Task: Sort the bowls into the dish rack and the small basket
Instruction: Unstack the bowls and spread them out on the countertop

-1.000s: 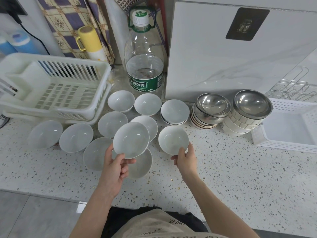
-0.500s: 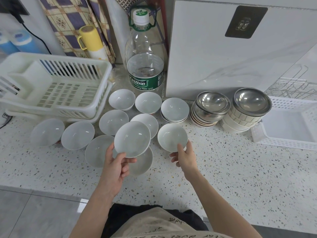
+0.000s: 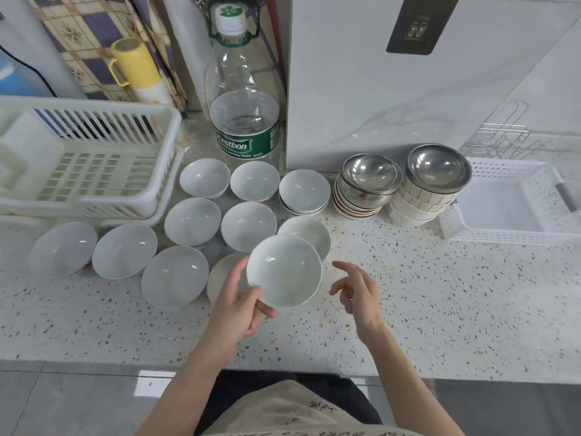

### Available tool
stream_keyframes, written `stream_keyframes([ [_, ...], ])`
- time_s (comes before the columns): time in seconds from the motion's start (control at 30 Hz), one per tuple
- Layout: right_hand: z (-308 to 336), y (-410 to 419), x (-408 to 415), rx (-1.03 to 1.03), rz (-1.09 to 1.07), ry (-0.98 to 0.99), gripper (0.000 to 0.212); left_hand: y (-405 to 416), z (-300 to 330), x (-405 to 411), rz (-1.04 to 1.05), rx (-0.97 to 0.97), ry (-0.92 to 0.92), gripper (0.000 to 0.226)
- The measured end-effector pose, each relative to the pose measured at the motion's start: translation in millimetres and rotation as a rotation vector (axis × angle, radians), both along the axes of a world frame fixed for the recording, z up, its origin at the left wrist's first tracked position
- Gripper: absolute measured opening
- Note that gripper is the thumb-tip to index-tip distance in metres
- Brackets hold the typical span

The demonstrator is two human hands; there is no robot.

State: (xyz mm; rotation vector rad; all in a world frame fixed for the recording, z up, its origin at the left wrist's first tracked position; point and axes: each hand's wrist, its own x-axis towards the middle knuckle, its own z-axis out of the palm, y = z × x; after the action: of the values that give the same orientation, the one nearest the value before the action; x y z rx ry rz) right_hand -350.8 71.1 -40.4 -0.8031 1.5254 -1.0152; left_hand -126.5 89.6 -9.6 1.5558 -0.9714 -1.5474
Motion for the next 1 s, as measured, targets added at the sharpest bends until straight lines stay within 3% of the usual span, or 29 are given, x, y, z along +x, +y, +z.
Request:
stream_keyframes([
  [0.17,6,28,-9,-0.104,0.114,-0.02,0.027,14,-6,-28,-0.15,0.015,-0.018,0.054],
  [0.4,-12,38,-16,0.015,0.22,0.184,0.035,24,-19,-34,-0.263,0.033,-0.124,0.051],
  [0.67,-24,37,-10,0.082,0.256,0.252,0.042,25,-31,-30,-0.376,-0.026,-0.352,0.107],
  [0.77,-25,36,-7,0.081,0.282,0.266,0.041,25,-28,-29,-0.427,-0.108,-0.378,0.103],
  [0.83,-25,35,-6,0.077,0.3,0.275,0.041,23,-25,-29,-0.461,-0.138,-0.493,0.098],
  [1.0,-27,35,-4,0.091,0.319,0.289,0.042,18,-26,-27,-0.512,-0.068,-0.667,0.107],
])
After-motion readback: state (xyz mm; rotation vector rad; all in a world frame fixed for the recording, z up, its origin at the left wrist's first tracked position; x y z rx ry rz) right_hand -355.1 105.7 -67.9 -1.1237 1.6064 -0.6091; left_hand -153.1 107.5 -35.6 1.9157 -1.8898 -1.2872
